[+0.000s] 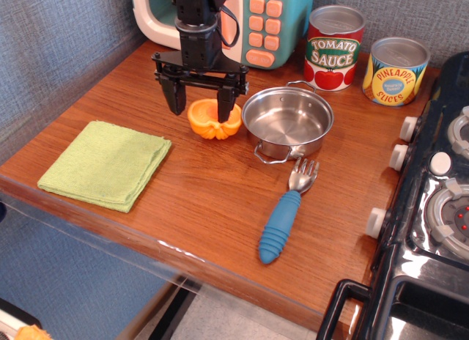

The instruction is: Move the orange and put it in the pot

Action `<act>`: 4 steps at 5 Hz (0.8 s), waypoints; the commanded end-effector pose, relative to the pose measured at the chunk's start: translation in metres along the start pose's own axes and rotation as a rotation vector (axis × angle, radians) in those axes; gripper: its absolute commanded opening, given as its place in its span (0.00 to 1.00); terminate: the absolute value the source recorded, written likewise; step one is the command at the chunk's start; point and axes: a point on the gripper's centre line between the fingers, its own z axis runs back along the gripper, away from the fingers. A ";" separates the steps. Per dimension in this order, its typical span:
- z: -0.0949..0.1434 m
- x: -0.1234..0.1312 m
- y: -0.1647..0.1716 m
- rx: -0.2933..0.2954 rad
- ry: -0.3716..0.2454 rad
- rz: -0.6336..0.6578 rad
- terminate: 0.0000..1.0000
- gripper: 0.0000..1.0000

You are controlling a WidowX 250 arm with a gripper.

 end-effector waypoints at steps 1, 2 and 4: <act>-0.004 -0.001 0.000 0.007 0.003 0.034 0.00 1.00; -0.009 0.001 -0.003 0.013 0.017 0.027 0.00 1.00; -0.009 0.001 -0.001 0.013 0.012 0.050 0.00 0.00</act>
